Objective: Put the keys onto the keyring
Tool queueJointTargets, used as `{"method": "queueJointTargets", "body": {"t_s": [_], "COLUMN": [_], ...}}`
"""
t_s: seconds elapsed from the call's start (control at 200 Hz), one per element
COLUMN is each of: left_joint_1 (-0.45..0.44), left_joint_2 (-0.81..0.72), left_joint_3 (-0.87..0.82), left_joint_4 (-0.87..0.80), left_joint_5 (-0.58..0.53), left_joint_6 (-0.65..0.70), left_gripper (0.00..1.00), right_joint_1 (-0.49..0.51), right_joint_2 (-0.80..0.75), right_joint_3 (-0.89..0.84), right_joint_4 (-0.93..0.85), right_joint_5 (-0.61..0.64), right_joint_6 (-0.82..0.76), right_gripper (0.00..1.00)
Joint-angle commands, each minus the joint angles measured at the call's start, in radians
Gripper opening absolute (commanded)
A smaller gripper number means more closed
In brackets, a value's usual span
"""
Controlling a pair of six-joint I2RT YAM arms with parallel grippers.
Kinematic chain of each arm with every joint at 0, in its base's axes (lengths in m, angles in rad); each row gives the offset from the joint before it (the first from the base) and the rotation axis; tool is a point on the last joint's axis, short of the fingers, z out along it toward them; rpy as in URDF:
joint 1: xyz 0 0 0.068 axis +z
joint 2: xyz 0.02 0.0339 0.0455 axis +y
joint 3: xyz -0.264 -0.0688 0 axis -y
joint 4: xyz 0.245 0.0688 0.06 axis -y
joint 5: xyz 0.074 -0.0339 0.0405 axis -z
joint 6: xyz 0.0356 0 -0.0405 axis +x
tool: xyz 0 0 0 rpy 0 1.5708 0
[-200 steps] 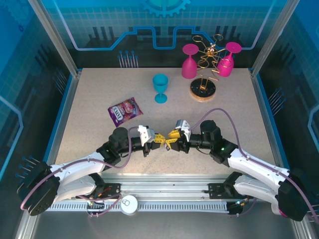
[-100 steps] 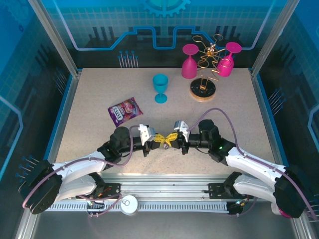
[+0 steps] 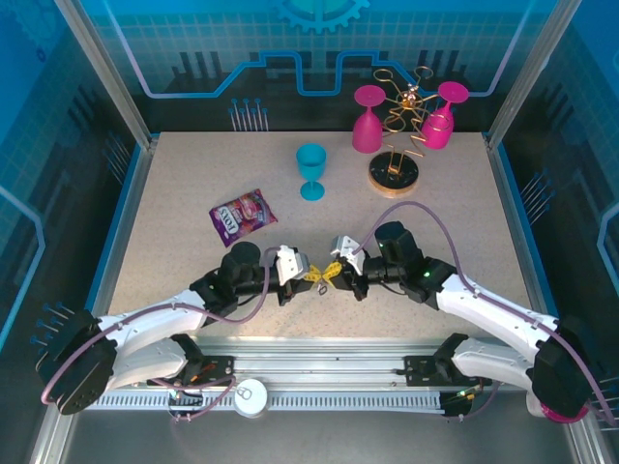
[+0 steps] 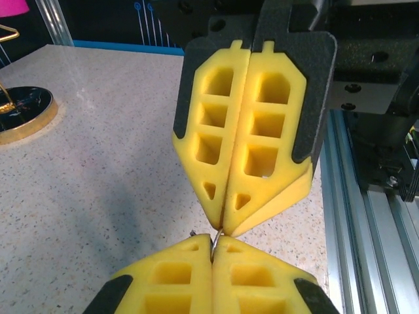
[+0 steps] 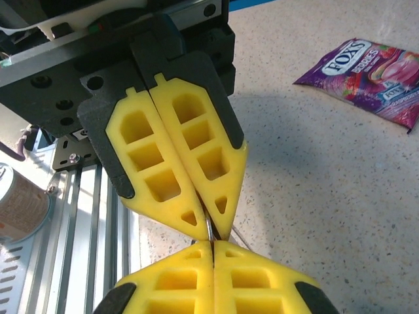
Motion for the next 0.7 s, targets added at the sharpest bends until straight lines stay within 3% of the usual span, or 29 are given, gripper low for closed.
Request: {"method": "queueJointTargets", "body": {"t_s": [0.0,0.06,0.095,0.34,0.695], "left_joint_1": [-0.008,-0.009,-0.008,-0.009,-0.007], "left_joint_2": [-0.015,-0.022,-0.025,-0.019,-0.018], "left_joint_3": [0.001,-0.005,-0.007,-0.019,-0.025], "left_joint_4": [0.007,0.04,0.059,0.176,0.222], "left_joint_5": [-0.016,-0.017,-0.019,-0.015,0.0], "left_joint_6": [0.004,-0.026,-0.046,-0.16,-0.241], "left_gripper": [0.0,0.0,0.0,0.0,0.0], "right_joint_1": [-0.024,-0.035,-0.036,-0.033,-0.031], "right_joint_2": [-0.049,-0.088,-0.107,-0.087,0.004], "right_joint_3": [-0.02,-0.077,-0.109,-0.213,-0.213], "right_joint_4": [0.04,0.103,0.142,0.394,0.568], "right_joint_5": [0.001,-0.01,-0.011,-0.049,-0.074], "right_joint_6": [0.084,0.147,0.182,0.37,0.442], "right_gripper": [0.11,0.32,0.37,0.33,0.35]}}
